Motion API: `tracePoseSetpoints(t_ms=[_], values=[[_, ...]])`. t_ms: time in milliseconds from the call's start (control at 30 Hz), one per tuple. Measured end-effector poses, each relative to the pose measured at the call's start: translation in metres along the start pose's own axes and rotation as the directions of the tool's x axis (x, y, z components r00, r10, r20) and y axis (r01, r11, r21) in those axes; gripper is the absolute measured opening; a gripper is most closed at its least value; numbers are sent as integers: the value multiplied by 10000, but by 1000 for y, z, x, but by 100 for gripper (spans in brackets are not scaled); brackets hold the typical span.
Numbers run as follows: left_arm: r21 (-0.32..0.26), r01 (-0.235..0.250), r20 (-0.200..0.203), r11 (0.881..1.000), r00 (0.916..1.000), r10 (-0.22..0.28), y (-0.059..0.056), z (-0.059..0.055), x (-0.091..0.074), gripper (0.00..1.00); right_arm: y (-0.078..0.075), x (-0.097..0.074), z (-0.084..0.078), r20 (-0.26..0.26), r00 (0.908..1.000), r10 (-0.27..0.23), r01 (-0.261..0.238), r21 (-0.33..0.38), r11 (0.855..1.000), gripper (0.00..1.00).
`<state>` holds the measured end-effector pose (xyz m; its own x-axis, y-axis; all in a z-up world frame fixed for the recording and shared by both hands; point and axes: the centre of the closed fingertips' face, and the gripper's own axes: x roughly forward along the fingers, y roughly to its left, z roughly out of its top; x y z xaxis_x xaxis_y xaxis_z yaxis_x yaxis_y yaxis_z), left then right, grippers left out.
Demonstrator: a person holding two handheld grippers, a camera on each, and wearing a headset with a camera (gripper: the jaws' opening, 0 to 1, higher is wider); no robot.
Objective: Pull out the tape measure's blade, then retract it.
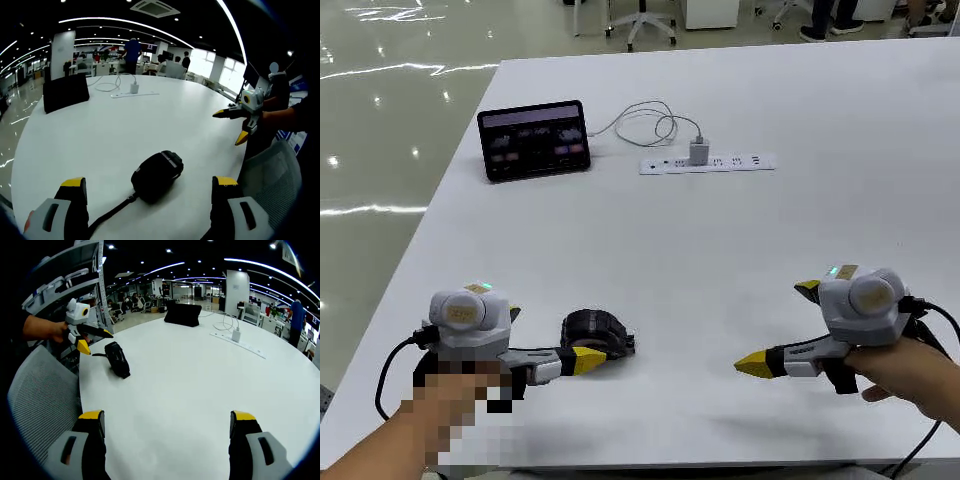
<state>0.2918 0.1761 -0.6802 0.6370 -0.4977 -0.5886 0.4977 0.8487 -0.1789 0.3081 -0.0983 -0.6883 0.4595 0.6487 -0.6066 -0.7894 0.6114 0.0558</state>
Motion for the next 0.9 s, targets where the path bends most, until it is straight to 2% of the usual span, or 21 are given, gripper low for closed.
tracePoseSetpoints(t_ms=[133,200,333,400,500,600,833,900], values=[[119,252,-12,9996,9997,-252,-4,-2,-9,100,-8,-12,-6,23,9994,-336,336,30,9994,100],[444,65,-132,9990,9999,-59,-1,-5,-13,100,-11,-16,-13,-126,9991,-394,395,146,9991,100],[317,92,-33,9995,10000,-91,0,-9,-20,100,-7,-31,-18,-90,9988,-475,478,300,9984,100],[342,55,-56,9994,10000,-53,2,-12,-23,100,-10,-36,-22,-179,9978,-643,650,372,9972,100],[334,80,15,9994,10000,-80,2,-15,-28,100,-6,-44,-28,-136,9993,-349,354,342,9988,100],[280,123,-96,9995,9999,-120,3,-20,-31,100,-9,-54,-36,-244,9988,-419,429,398,9983,100],[76,233,-12,9997,9997,-232,3,-23,-35,100,-18,-72,-49,-227,9964,-813,827,656,9944,100],[181,221,-70,9996,9997,-219,4,-24,-35,100,-20,-76,-54,-293,9955,-906,924,653,9936,100]])
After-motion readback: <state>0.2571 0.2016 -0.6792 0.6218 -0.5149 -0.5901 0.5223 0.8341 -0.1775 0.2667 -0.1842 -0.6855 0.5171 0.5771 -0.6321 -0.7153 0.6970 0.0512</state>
